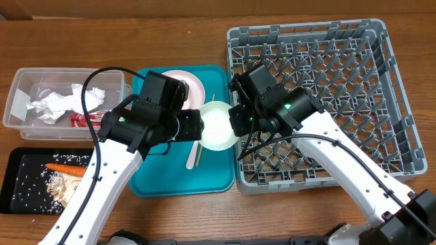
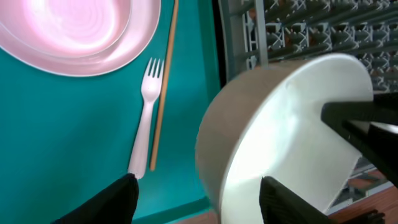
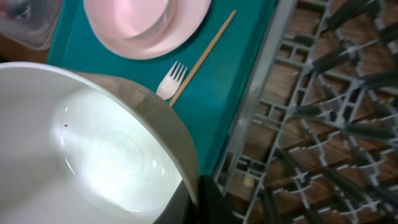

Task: Sort waste into correct bins and load items into the dishwasher
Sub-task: 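Grasp the bowl rim with the right gripper and release the left gripper, then carry the white bowl with the right gripper to the rack's back-left corner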

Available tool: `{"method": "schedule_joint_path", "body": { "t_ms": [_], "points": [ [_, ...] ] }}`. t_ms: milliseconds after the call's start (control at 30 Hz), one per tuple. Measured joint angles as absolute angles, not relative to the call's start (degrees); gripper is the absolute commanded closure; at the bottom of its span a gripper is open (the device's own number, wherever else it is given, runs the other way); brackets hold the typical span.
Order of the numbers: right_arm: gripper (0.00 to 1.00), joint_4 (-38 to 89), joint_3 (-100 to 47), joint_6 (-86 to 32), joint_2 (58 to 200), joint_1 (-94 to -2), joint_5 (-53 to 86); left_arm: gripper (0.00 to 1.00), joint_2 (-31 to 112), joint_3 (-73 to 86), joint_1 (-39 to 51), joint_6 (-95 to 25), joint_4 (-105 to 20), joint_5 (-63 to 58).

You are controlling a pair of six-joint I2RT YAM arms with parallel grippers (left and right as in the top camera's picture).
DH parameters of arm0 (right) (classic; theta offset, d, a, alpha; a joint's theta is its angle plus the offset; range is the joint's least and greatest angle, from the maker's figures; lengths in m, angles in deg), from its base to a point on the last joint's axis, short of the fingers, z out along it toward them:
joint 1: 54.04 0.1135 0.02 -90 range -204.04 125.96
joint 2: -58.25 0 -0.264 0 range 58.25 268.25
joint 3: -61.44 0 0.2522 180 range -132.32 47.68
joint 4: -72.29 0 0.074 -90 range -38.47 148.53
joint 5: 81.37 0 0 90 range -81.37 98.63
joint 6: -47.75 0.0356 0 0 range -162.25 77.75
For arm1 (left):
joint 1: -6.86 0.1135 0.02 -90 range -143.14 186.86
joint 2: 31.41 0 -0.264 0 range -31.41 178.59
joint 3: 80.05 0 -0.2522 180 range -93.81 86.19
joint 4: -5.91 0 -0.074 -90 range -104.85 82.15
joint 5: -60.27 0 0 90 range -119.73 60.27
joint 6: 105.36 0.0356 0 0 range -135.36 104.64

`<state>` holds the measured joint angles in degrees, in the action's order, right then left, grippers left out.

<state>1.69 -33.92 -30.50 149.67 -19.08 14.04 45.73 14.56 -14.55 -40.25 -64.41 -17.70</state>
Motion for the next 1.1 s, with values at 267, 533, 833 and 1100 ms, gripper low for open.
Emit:
{"method": "schedule_joint_path", "body": {
  "t_ms": [267,533,833,1100],
  "points": [
    [0.96,6.5,-33.9,-34.3,149.7,-19.1,3.2,0.00,45.7,14.6,-14.5,-39.4,-62.1,-17.9],
    [0.96,14.7,-33.9,-37.5,149.7,-21.1,-7.0,0.00,45.7,14.6,-14.5,-39.4,-62.0,-19.0],
    [0.96,20.8,-33.9,-38.0,149.7,-25.1,-14.2,0.00,45.7,14.6,-14.5,-39.4,-62.0,-19.3],
    [0.96,30.7,-33.8,-38.2,151.4,-33.4,-21.0,0.00,45.7,14.6,-14.5,-39.4,-62.0,-19.3]
  ]
}}
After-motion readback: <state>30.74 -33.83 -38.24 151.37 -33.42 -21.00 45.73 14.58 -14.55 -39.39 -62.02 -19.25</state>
